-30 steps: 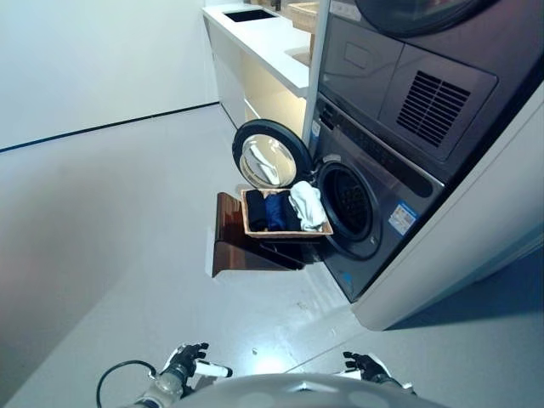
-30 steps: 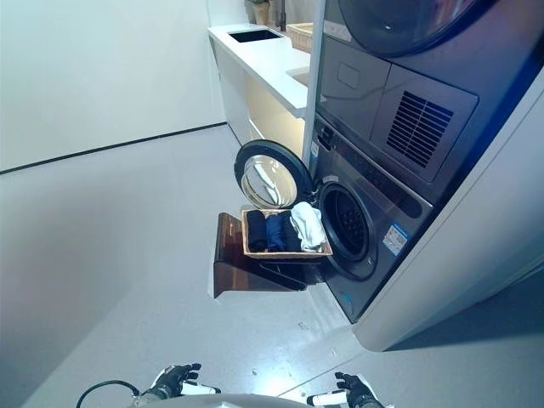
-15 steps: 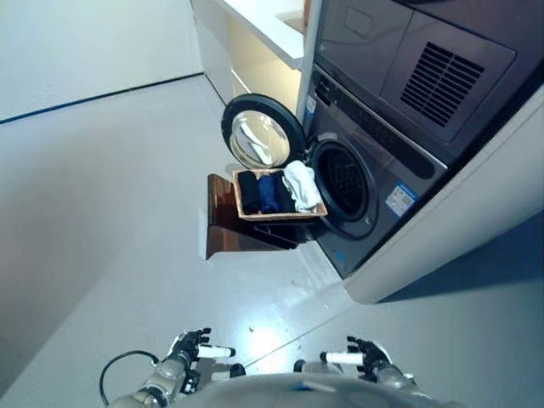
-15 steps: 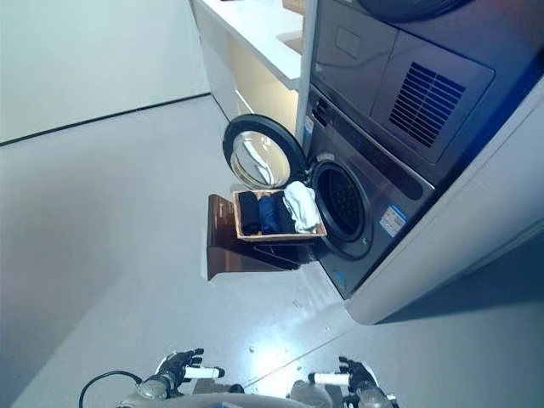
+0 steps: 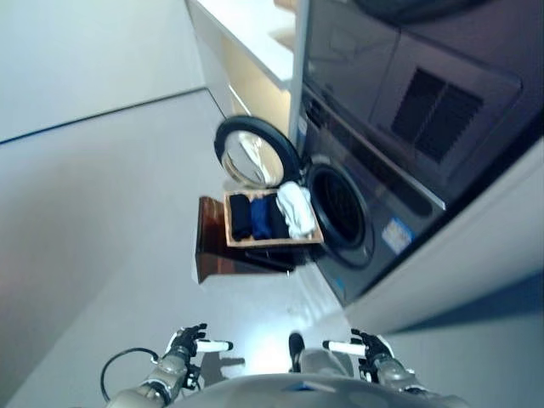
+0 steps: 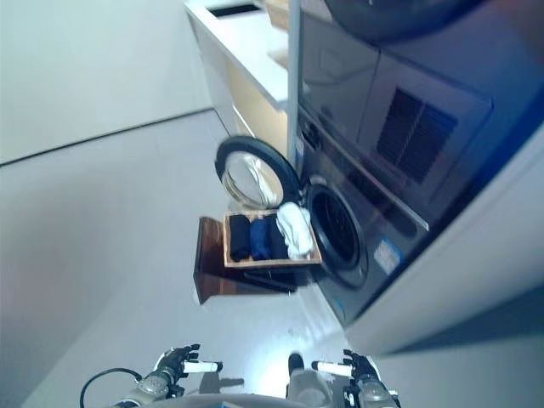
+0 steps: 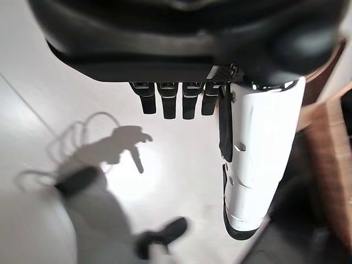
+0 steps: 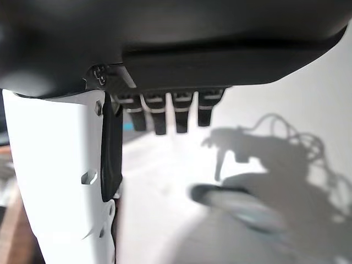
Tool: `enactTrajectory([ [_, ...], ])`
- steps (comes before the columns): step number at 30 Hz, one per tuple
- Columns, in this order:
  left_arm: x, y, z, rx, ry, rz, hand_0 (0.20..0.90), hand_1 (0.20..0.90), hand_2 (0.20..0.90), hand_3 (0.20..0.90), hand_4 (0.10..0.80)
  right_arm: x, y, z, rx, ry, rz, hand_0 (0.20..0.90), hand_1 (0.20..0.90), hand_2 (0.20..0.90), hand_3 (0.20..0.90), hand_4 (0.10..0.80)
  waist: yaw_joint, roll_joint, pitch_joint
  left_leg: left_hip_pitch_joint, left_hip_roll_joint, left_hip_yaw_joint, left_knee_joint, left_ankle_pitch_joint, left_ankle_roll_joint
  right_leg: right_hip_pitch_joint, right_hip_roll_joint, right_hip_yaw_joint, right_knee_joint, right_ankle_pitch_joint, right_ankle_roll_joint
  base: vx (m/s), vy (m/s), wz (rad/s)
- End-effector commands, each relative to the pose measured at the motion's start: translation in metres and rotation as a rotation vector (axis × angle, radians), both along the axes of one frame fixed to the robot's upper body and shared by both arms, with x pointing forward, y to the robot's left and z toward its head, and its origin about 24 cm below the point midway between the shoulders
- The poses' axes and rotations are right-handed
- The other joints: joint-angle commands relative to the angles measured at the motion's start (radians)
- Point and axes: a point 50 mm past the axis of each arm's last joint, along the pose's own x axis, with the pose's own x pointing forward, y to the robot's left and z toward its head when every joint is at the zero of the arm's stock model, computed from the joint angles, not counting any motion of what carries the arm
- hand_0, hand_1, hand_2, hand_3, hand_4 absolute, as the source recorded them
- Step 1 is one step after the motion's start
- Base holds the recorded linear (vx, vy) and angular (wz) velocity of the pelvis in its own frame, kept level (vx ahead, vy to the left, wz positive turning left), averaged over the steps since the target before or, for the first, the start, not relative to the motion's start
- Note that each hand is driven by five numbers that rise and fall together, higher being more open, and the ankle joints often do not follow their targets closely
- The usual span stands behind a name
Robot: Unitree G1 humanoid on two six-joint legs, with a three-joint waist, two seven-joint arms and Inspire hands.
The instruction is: Pick up the clothes and place them into the washing machine
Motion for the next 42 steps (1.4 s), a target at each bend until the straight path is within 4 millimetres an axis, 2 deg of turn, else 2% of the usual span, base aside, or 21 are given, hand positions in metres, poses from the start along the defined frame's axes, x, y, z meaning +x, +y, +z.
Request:
enactTrajectory([
  [1, 0.053, -0.008, 0.02, -0.028, -0.198, -0.026, 0.9, 0.9, 0.9, 0.9, 0.8, 0.017, -0.01, 0.008, -0.052, -0.055, 0.05, 0.9, 0.9, 0.9, 0.9, 0.8, 0.0, -0.048, 0.069, -0.07, -0.077, -0.024, 0.315, 0.096, 0.041, 0.045, 0.001, 0.011, -0.068, 0.017, 0.003, 0.108, -0.203, -0.13],
  [4, 0.051, -0.008, 0.019, -0.026, -0.196, -0.015, 0.9, 0.9, 0.9, 0.9, 0.8, 0.025, -0.008, 0.01, -0.054, -0.078, 0.048, 0.9, 0.9, 0.9, 0.9, 0.8, 0.034, -0.072, 0.083, -0.181, -0.074, -0.01, 0.322, 0.105, 0.054, 0.102, -0.004, 0.024, -0.095, -0.003, -0.006, 0.165, -0.115, -0.11],
  [7, 0.045, 0.002, 0.017, 0.01, -0.179, 0.036, 0.9, 0.9, 0.9, 0.9, 0.8, 0.033, -0.007, 0.012, -0.06, -0.101, 0.05, 0.9, 0.9, 0.9, 0.9, 0.8, 0.066, -0.079, 0.097, -0.251, -0.06, -0.028, 0.189, 0.085, 0.061, 0.152, 0.001, 0.045, -0.115, -0.023, 0.003, 0.198, -0.016, 0.1],
  [9, 0.038, 0.008, 0.015, 0.031, -0.152, 0.072, 0.9, 0.9, 0.9, 0.9, 0.8, 0.036, -0.008, 0.013, -0.068, -0.107, 0.045, 0.9, 0.9, 0.9, 0.9, 0.8, 0.077, -0.075, 0.096, -0.248, -0.038, -0.032, 0.017, 0.092, 0.046, 0.176, 0.003, 0.054, -0.127, -0.042, 0.018, 0.222, 0.055, -0.24],
  [11, 0.031, 0.014, 0.012, 0.048, -0.13, 0.112, 0.9, 0.9, 0.9, 0.9, 0.8, 0.04, -0.009, 0.015, -0.074, -0.126, 0.035, 0.9, 0.9, 0.9, 0.9, 0.8, 0.095, -0.056, 0.095, -0.245, -0.013, -0.058, -0.174, 0.172, 0.015, 0.202, 0.016, 0.071, -0.136, -0.057, 0.03, 0.258, 0.116, -0.29],
  [13, 0.027, 0.016, 0.011, 0.055, -0.119, 0.127, 0.9, 0.9, 0.9, 0.9, 0.8, 0.04, -0.009, 0.016, -0.078, -0.13, 0.034, 0.9, 0.9, 0.9, 0.9, 0.8, 0.103, -0.046, 0.095, -0.243, -0.001, -0.085, -0.251, 0.212, 0.007, 0.216, 0.023, 0.08, -0.141, -0.067, 0.033, 0.263, 0.13, -0.43],
  [14, 0.018, 0.023, 0.009, 0.081, -0.081, 0.146, 0.9, 0.9, 0.9, 0.9, 0.8, 0.043, -0.011, 0.017, -0.08, -0.148, 0.025, 0.9, 0.9, 0.9, 0.9, 0.8, 0.119, -0.03, 0.086, -0.244, 0.018, -0.14, -0.41, 0.265, -0.012, 0.254, 0.032, 0.12, -0.148, -0.102, 0.046, 0.258, 0.125, -0.41],
  [19, 0.018, 0.022, 0.009, 0.083, -0.084, 0.132, 0.9, 0.9, 0.9, 0.9, 0.8, 0.043, -0.011, 0.017, -0.056, -0.151, -0.01, 0.9, 0.9, 0.9, 0.9, 0.8, 0.124, -0.019, 0.076, -0.239, 0.037, -0.089, -0.433, 0.28, -0.021, 0.298, 0.012, 0.14, -0.155, -0.13, 0.068, 0.235, 0.176, -0.5],
  [21, 0.026, 0.024, 0.012, 0.094, -0.108, 0.081, 0.9, 0.9, 0.9, 0.9, 0.8, 0.039, -0.007, 0.014, -0.026, -0.14, -0.044, 0.9, 0.9, 0.9, 0.9, 0.8, 0.13, -0.036, 0.034, -0.19, 0.008, -0.042, -0.426, 0.261, -0.003, 0.322, -0.062, 0.133, -0.14, -0.14, 0.109, 0.406, 0.342, -0.34],
  [22, 0.026, 0.024, 0.012, 0.095, -0.108, 0.081, 0.9, 0.9, 0.9, 0.9, 0.8, 0.039, -0.007, 0.014, -0.026, -0.139, -0.044, 0.9, 0.9, 0.9, 0.9, 0.8, 0.131, -0.037, 0.035, -0.189, 0.007, -0.041, -0.426, 0.261, -0.003, 0.323, -0.063, 0.134, -0.14, -0.141, 0.109, 0.391, 0.362, -0.32],
  [23, 0.032, 0.029, 0.016, 0.112, -0.128, 0.071, 0.9, 0.9, 0.9, 0.9, 0.8, 0.038, -0.005, 0.013, -0.002, -0.137, -0.068, 0.9, 0.9, 0.9, 0.9, 0.8, 0.132, -0.052, 0.015, -0.181, -0.018, -0.01, -0.401, 0.228, 0.016, 0.311, -0.103, 0.134, -0.073, -0.136, 0.136, 0.28, 0.286, -0.35],
  [24, 0.035, 0.032, 0.017, 0.117, -0.134, 0.069, 0.9, 0.9, 0.9, 0.9, 0.8, 0.037, -0.005, 0.013, 0.006, -0.14, -0.083, 0.9, 0.9, 0.9, 0.9, 0.8, 0.134, -0.057, 0.012, -0.174, -0.032, 0.0, -0.387, 0.205, 0.03, 0.293, -0.116, 0.135, -0.016, -0.129, 0.142, 0.279, 0.287, -0.26],
  [25, 0.035, 0.032, 0.017, 0.118, -0.134, 0.069, 0.9, 0.9, 0.9, 0.9, 0.8, 0.037, -0.005, 0.013, 0.007, -0.14, -0.083, 0.9, 0.9, 0.9, 0.9, 0.8, 0.135, -0.058, 0.012, -0.175, -0.033, 0.002, -0.385, 0.204, 0.03, 0.292, -0.117, 0.136, -0.014, -0.13, 0.142, 0.147, 0.174, -0.34],
  [27, 0.043, 0.034, 0.021, 0.131, -0.159, 0.041, 0.9, 0.9, 0.9, 0.9, 0.8, 0.042, -0.005, 0.014, 0.02, -0.16, -0.106, 0.9, 0.9, 0.9, 0.9, 0.8, 0.13, -0.06, 0.024, -0.159, -0.057, 0.011, -0.361, 0.174, 0.055, 0.23, -0.119, 0.15, 0.144, -0.052, 0.15, 0.116, 0.198, -0.22],
  [29, 0.055, 0.038, 0.028, 0.146, -0.199, 0.015, 0.9, 0.9, 0.9, 0.9, 0.8, 0.051, -0.005, 0.018, 0.025, -0.191, -0.114, 0.9, 0.9, 0.9, 0.9, 0.8, 0.119, -0.046, 0.057, -0.141, -0.057, 0.009, -0.341, 0.16, 0.074, 0.147, -0.092, 0.134, 0.284, 0.0, 0.148, 0.084, 0.219, -0.03],
  [31, 0.057, 0.041, 0.03, 0.163, -0.202, -0.004, 0.9, 0.9, 0.9, 0.9, 0.8, 0.059, -0.002, 0.021, 0.028, -0.214, -0.104, 0.9, 0.9, 0.9, 0.9, 0.8, 0.113, -0.027, 0.074, -0.117, -0.053, 0.012, -0.349, 0.152, 0.081, 0.071, -0.086, 0.049, 0.335, -0.016, 0.134, 0.141, 0.2, 0.17],
  [34, 0.051, 0.047, 0.028, 0.179, -0.179, 0.005, 0.9, 0.9, 0.9, 0.9, 0.8, 0.071, -0.001, 0.026, 0.024, -0.249, -0.084, 0.9, 0.9, 0.9, 0.9, 0.8, 0.115, -0.041, 0.067, -0.063, -0.076, 0.02, -0.375, 0.123, 0.063, 0.087, -0.101, -0.12, 0.067, -0.058, 0.113, 0.221, 0.048, -0.01],
  [36, 0.05, 0.049, 0.028, 0.18, -0.175, 0.007, 0.9, 0.9, 0.9, 0.9, 0.8, 0.079, -0.001, 0.031, 0.018, -0.275, -0.066, 0.9, 0.9, 0.9, 0.9, 0.8, 0.103, -0.049, 0.073, -0.047, -0.087, -0.001, -0.377, 0.114, 0.064, 0.095, -0.099, -0.022, 0.013, -0.047, 0.116, 0.206, -0.013, -0.09],
  [37, 0.047, 0.049, 0.027, 0.18, -0.164, 0.012, 0.9, 0.9, 0.9, 0.9, 0.8, 0.079, -0.002, 0.031, 0.013, -0.279, -0.066, 0.9, 0.9, 0.9, 0.9, 0.8, 0.105, -0.058, 0.069, -0.043, -0.09, -0.001, -0.386, 0.115, 0.065, 0.098, -0.092, -0.002, -0.004, -0.033, 0.121, 0.179, -0.007, 0.3],
  [39, 0.035, 0.045, 0.02, 0.159, -0.131, 0.031, 0.9, 0.9, 0.9, 0.9, 0.8, 0.079, -0.005, 0.032, -0.007, -0.274, -0.053, 0.9, 0.9, 0.9, 0.9, 0.8, 0.124, -0.066, 0.048, -0.025, -0.095, 0.014, -0.417, 0.111, 0.064, 0.136, -0.116, -0.058, -0.068, -0.011, 0.135, 0.188, -0.02, 0.45],
  [42, 0.023, 0.037, 0.014, 0.125, -0.096, 0.025, 0.9, 0.9, 0.9, 0.9, 0.8, 0.076, -0.012, 0.032, -0.024, -0.259, -0.054, 0.9, 0.9, 0.9, 0.9, 0.8, 0.13, -0.068, 0.018, -0.017, -0.1, 0.002, -0.442, 0.111, 0.059, 0.174, -0.116, -0.059, -0.116, -0.01, 0.139, 0.131, -0.015, 0.06],
])
